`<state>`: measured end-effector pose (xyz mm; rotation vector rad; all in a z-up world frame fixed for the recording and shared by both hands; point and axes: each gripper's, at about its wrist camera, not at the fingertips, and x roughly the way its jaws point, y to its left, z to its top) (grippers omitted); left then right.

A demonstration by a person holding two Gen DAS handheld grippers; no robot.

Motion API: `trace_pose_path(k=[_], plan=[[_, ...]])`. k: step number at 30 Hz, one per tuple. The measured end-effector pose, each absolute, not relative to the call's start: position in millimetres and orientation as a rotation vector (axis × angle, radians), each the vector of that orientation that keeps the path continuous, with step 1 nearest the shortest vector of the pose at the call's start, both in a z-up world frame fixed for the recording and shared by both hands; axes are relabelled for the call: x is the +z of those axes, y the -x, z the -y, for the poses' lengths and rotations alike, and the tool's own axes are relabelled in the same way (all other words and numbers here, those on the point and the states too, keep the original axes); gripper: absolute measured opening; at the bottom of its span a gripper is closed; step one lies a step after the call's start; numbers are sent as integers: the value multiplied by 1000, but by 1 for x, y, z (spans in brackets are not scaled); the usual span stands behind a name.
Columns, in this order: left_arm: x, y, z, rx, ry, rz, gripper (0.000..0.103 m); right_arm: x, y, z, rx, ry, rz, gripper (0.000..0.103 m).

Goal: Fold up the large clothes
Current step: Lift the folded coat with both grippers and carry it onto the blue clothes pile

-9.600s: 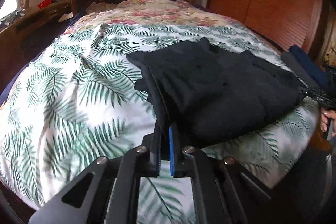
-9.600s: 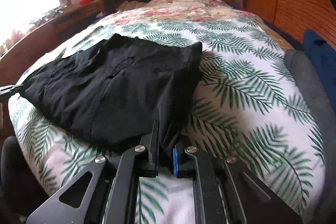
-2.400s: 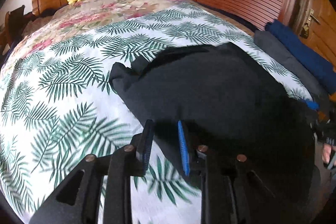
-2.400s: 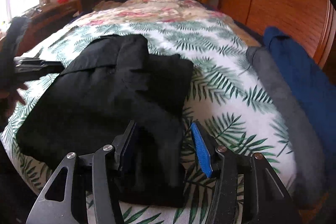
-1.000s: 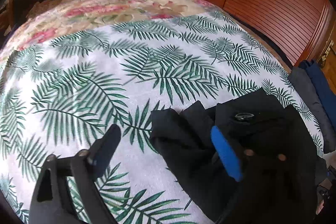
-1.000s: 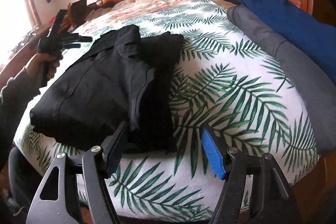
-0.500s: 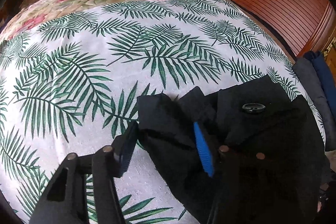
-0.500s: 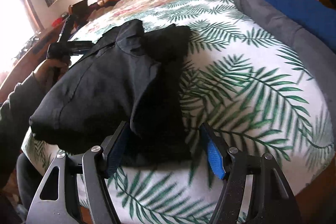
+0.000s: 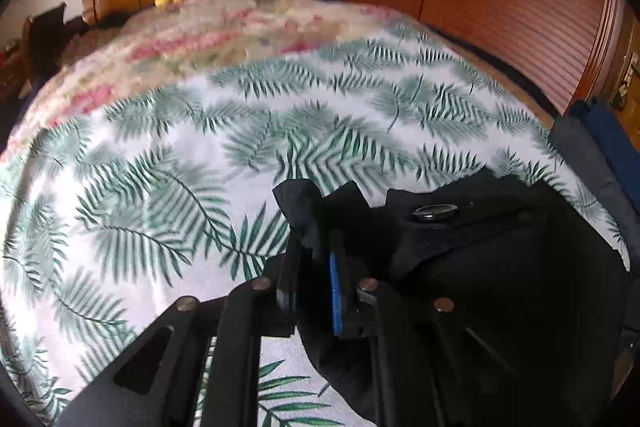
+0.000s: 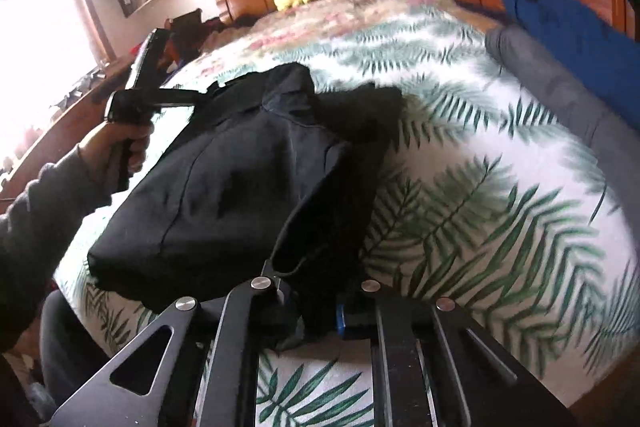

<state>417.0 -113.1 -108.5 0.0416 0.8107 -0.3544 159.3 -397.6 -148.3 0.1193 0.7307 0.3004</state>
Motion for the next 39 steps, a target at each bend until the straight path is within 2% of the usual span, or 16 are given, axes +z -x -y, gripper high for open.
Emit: trace_pose_path(k=[14, 18, 26, 33, 39], plan=[[-3, -374, 175, -348, -89, -589, 2, -70, -166, 419, 283, 45, -551, 7], [42, -370, 216, -384, -84, -518, 2, -23, -164, 452, 234, 81, -470, 7], [123, -364, 345, -527, -37, -407, 2, 63, -134, 538, 61, 144, -339, 6], [129, -361, 456, -663, -47, -423, 2, 97, -94, 627, -129, 129, -297, 7], [99, -362, 528, -697, -123, -495, 2, 66, -81, 676, -257, 110, -352, 7]])
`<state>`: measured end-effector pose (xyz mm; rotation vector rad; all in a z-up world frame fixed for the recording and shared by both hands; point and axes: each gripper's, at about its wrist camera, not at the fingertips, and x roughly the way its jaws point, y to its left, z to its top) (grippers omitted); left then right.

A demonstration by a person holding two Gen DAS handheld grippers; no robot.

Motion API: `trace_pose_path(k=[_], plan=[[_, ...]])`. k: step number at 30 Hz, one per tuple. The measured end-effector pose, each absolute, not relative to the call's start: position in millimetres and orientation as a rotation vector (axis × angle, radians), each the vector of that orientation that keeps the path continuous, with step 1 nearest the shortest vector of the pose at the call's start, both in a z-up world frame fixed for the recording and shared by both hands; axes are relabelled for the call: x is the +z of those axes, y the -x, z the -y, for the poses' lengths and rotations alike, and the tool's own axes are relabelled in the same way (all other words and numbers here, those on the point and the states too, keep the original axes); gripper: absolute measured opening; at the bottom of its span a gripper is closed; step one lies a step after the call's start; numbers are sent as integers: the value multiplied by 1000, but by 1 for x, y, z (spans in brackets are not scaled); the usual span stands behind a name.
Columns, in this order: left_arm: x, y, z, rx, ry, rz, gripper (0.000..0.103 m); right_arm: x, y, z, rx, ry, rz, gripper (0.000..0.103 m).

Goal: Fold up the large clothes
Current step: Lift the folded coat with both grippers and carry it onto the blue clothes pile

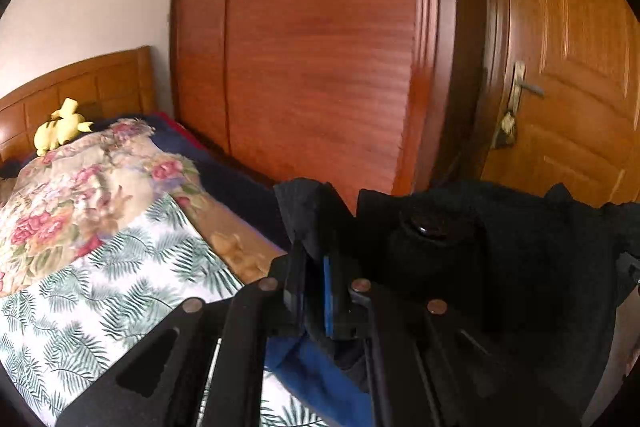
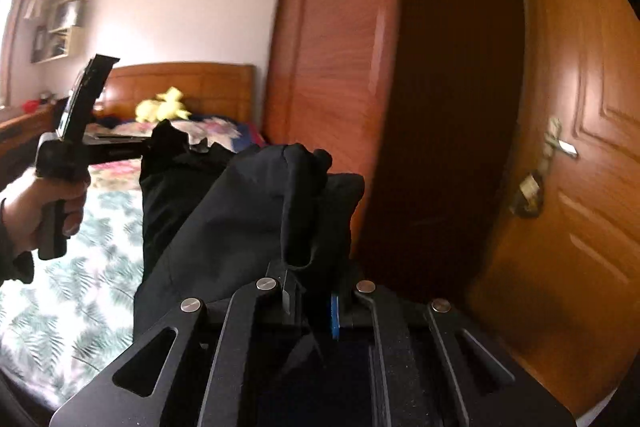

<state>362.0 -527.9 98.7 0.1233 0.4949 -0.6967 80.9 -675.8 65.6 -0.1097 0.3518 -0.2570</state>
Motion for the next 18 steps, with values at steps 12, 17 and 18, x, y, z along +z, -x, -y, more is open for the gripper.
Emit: trace_pose_path(k=[12, 17, 18], plan=[[78, -339, 522, -695, -252, -495, 10, 23, -79, 707, -447, 25, -415, 64], [74, -313, 488, -738, -255, -485, 17, 46, -77, 690, -407, 59, -321, 65], [72, -304, 480, -746, -258, -477, 18, 46, -81, 688, -364, 55, -330, 65]])
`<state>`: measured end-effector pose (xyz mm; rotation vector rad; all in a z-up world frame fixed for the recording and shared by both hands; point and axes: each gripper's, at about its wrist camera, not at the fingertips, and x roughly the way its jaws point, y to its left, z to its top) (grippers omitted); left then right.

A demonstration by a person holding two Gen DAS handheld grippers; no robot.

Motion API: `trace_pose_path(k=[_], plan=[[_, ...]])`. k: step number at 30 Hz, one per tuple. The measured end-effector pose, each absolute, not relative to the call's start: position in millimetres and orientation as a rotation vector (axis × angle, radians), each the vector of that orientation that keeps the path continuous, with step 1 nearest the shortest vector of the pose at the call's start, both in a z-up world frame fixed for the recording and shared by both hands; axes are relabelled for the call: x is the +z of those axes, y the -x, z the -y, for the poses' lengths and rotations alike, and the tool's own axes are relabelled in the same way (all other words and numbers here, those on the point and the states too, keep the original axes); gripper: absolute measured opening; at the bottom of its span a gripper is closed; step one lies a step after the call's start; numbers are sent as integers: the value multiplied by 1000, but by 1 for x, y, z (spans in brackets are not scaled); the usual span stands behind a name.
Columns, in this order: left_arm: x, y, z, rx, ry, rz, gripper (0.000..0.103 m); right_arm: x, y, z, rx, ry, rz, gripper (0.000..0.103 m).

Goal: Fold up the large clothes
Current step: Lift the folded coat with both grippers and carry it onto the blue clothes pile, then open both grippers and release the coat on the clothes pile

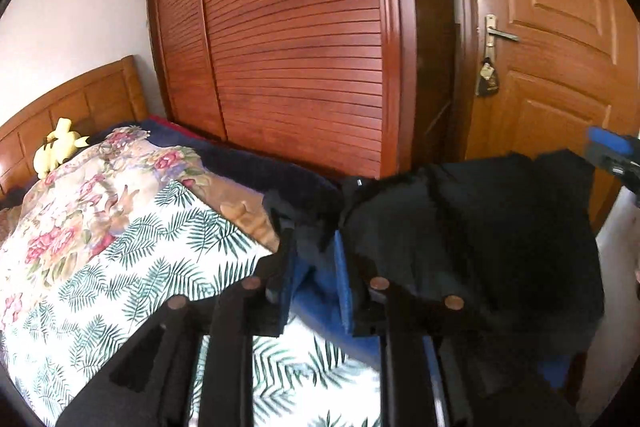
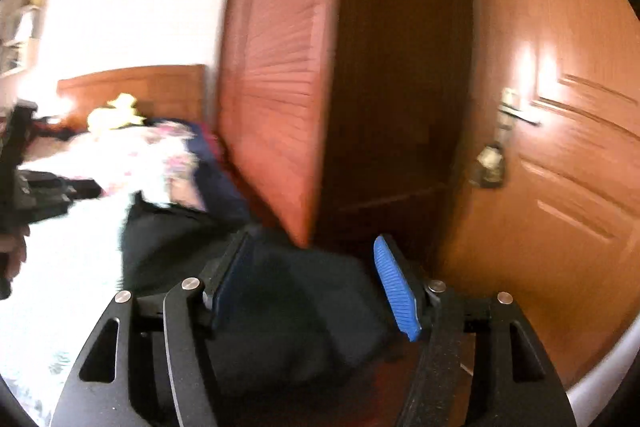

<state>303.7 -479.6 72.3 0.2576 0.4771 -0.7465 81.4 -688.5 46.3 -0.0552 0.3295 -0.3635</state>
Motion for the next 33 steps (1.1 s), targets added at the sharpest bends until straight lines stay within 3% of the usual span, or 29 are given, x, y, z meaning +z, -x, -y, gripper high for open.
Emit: trace_pose_path(k=[15, 26, 33], plan=[[77, -220, 395, -827, -206, -431, 31, -31, -146, 734, -316, -131, -701, 65], [82, -182, 335, -759, -188, -417, 35, 11, -103, 683, -397, -64, -568, 65], [69, -162, 296, -653, -193, -442, 35, 17, -82, 614, -307, -66, -509, 79]])
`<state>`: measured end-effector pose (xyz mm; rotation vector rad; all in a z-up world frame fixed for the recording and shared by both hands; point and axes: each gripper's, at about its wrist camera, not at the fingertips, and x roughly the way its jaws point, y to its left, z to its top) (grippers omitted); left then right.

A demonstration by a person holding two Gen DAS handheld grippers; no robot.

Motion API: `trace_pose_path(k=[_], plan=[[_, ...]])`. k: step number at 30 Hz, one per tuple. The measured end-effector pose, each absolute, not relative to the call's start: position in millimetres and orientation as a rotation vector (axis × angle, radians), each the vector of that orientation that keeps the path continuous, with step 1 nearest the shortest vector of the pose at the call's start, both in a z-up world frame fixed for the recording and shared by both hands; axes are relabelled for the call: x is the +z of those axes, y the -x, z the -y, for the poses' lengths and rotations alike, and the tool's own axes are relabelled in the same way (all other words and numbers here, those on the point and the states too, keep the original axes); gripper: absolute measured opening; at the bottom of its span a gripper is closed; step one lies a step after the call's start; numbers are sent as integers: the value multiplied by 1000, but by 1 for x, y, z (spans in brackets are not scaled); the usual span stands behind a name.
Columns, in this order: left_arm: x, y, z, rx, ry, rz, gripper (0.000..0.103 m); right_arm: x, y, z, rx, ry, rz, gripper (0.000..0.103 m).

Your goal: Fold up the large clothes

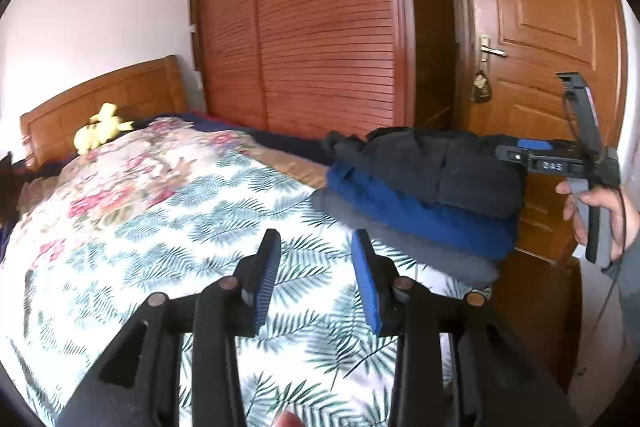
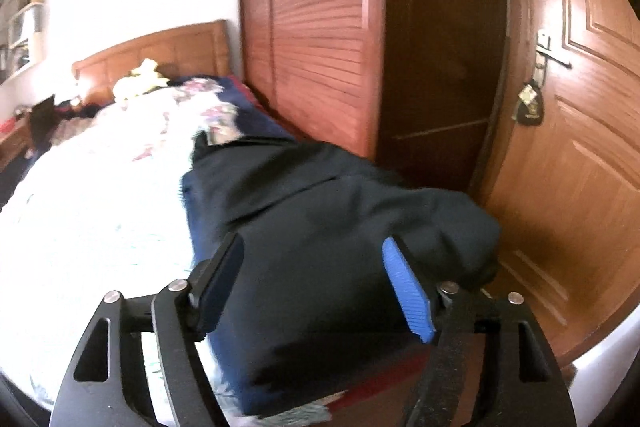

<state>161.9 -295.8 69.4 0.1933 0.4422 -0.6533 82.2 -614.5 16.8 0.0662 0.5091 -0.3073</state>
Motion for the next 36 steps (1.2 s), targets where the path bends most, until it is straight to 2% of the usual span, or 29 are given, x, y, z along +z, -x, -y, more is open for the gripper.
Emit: trace_pose_path(k=[6, 16, 25, 36], plan=[[54, -152, 266, -647, -174, -483, 35, 8, -77, 560, -240, -64, -488, 84], [26, -141, 214, -570, -120, -530, 35, -17, -84, 475, -157, -6, -497, 85], [-17, -108, 131, -408, -41, -603, 35, -54, -87, 382, -6, -18, -526, 85], [-18, -54, 36, -173, 6, -569, 35, -63, -69, 287, 166, -30, -521, 85]])
